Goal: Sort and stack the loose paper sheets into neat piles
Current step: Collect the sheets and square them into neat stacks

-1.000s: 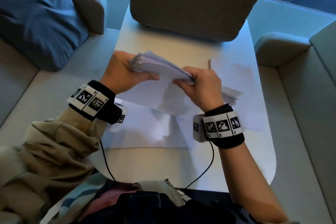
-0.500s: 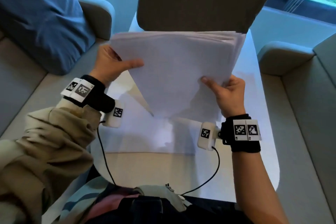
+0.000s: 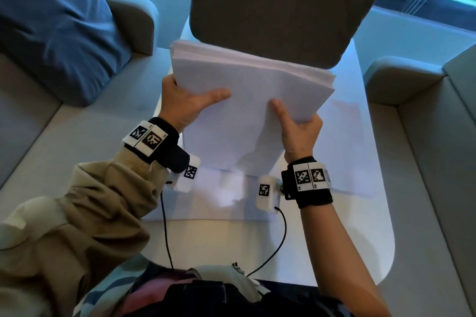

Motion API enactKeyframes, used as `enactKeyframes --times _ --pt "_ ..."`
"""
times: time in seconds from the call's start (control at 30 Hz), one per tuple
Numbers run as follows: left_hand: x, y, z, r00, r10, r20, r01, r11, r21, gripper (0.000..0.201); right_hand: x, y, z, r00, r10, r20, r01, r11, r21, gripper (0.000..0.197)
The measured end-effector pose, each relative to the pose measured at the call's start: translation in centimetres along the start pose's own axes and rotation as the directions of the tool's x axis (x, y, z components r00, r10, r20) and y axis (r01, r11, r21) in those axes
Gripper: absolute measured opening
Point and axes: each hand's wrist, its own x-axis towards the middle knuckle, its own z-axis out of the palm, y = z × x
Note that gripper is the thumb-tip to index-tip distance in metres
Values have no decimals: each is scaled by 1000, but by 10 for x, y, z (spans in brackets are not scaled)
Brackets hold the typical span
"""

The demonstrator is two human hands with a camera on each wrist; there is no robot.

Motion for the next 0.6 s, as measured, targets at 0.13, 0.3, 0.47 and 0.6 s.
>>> enactKeyframes --times 0.13,0.3,0.47,0.6 --pt "3 19 -1 991 87 -100 -88 996 -11 58 -3 -16 6 974 -221 -55 217 974 -66 50" --pt "-1 14 -2 889 457 -19 -446 875 192 94 5 -15 6 738 -666 104 659 681 -319 69" --pt "4 4 -13 792 603 96 -607 761 229 43 13 -19 -2 590 -798 124 764 502 -405 18" --pt "8 9 -15 822 550 145 -569 803 176 36 18 -24 -2 583 -810 65 730 487 -480 40"
